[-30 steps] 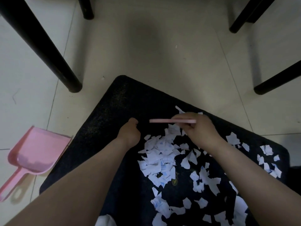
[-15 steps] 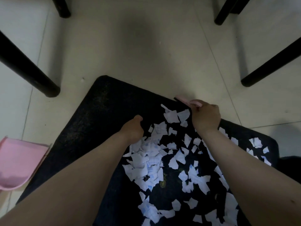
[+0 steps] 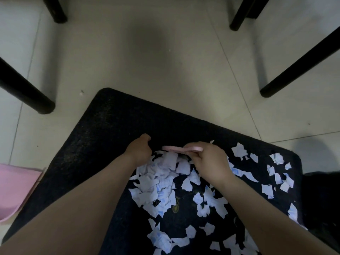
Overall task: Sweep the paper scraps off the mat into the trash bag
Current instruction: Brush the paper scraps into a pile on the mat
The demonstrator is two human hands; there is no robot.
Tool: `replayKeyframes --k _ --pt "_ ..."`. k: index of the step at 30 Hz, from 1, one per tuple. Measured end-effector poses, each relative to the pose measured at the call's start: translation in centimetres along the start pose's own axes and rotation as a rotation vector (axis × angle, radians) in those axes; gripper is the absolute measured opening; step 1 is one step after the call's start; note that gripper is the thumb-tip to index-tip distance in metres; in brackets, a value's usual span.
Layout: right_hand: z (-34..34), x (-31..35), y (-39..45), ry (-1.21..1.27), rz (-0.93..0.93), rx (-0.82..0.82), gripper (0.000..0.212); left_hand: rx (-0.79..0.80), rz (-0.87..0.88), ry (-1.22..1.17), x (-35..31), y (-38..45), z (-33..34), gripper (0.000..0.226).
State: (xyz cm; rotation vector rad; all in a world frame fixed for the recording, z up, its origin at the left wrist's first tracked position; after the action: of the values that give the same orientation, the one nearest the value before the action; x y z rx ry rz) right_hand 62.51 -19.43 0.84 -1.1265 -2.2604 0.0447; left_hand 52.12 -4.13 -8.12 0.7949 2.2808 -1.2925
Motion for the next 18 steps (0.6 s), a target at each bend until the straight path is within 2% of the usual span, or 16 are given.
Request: replayKeyframes --k 5,12,18 --pt "-2.9 2.0 1.3 0.045 0.034 -0.139 0.022 -0.034 0.001 -0.030 0.5 -0.4 -0.5 0.055" --pt "3.0 3.9 2.4 -0.080 -0.041 0.006 0.025 -0.088 -0.012 -0.076 2.3 -1.3 -1.3 0.050" --pt "3.2 3.3 -1.3 -0.055 -0.108 -0.030 0.030 -0.128 -0.027 -0.080 3.8 -3.2 -2.2 0.055"
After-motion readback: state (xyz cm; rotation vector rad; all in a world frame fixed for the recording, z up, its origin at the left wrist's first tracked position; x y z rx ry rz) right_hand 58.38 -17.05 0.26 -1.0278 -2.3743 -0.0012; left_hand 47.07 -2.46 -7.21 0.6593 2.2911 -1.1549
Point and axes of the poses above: each hand's wrist, its own y-axis towards the middle knuckle, its own z-axis out of the palm, x = y × z, the point moved 10 cm from there along y, towards the middle knuckle, and after that the axes turned 4 degrees about z, right-handed, at the moved point
